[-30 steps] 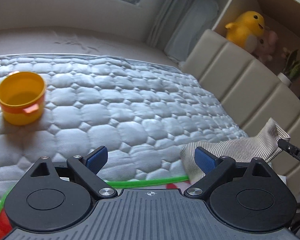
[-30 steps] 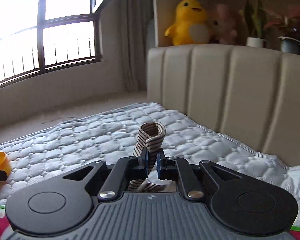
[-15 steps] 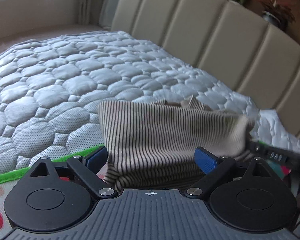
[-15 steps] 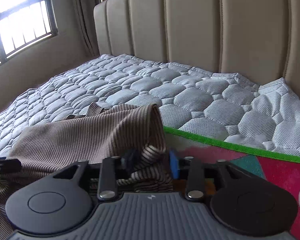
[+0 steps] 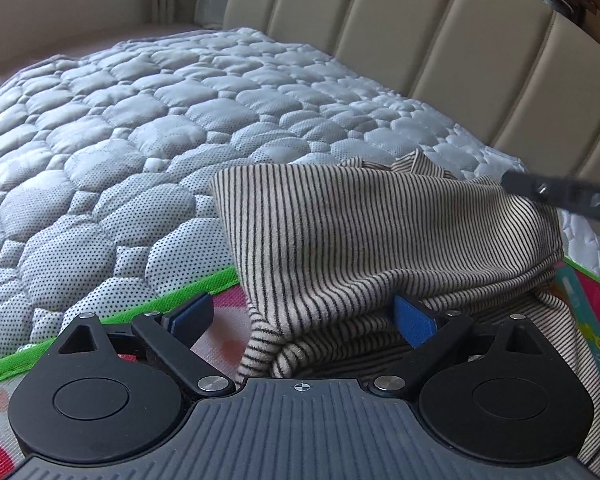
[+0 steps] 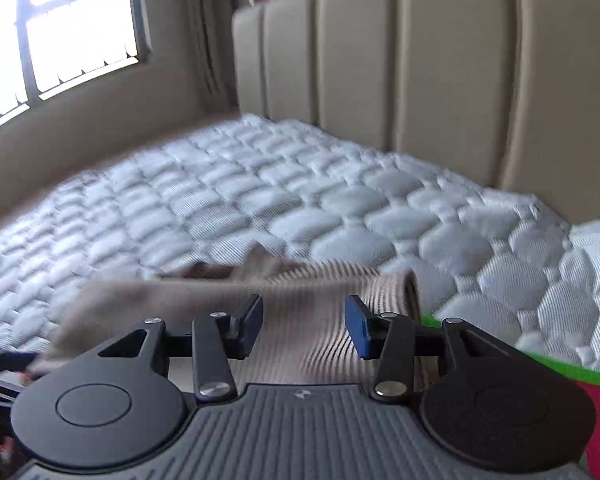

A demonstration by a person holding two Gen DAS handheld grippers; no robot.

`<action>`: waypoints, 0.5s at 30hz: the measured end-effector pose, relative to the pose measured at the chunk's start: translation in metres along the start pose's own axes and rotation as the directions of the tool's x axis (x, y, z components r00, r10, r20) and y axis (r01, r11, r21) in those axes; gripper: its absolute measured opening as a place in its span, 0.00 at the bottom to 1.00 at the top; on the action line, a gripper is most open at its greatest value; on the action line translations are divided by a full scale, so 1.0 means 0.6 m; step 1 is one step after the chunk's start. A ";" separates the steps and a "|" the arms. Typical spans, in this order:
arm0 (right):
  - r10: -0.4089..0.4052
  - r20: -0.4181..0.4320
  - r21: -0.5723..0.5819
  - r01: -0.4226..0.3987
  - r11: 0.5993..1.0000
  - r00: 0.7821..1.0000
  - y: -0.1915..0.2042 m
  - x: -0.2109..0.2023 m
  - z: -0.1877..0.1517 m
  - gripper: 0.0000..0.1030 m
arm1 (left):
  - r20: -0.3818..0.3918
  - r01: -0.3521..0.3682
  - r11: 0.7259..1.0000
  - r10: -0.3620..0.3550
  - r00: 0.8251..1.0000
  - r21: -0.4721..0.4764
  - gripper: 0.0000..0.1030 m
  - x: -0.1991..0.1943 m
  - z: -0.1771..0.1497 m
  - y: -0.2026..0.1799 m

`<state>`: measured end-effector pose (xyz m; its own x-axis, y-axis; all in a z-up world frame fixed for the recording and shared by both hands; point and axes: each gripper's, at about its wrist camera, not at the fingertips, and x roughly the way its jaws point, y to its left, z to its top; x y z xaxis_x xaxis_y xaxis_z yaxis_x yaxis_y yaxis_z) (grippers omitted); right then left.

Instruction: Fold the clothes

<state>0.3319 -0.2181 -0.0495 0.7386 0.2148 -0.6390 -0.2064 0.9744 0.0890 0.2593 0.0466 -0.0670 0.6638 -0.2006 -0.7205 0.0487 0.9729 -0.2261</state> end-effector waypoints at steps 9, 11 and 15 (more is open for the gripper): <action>-0.025 0.048 -0.068 0.028 0.997 0.999 0.000 -0.027 -0.031 0.45 | -0.008 0.007 1.000 -0.007 1.000 -0.023 0.96 -0.002 0.005 0.008; -0.014 0.071 -0.074 0.019 0.997 0.997 -0.001 -0.050 -0.037 0.50 | -0.007 0.005 1.000 -0.005 1.000 -0.026 0.96 -0.003 0.007 0.008; -0.020 0.033 -0.127 0.024 0.992 0.999 -0.005 -0.044 -0.071 0.53 | 0.125 0.014 1.000 -0.016 0.992 0.018 0.96 -0.042 0.016 -0.006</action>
<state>0.2858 -0.2298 -0.0658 0.7637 0.1973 -0.6147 -0.2681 0.9631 -0.0239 0.2493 0.0492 -0.0415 0.7511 -0.2005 -0.6290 0.0713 0.9719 -0.2245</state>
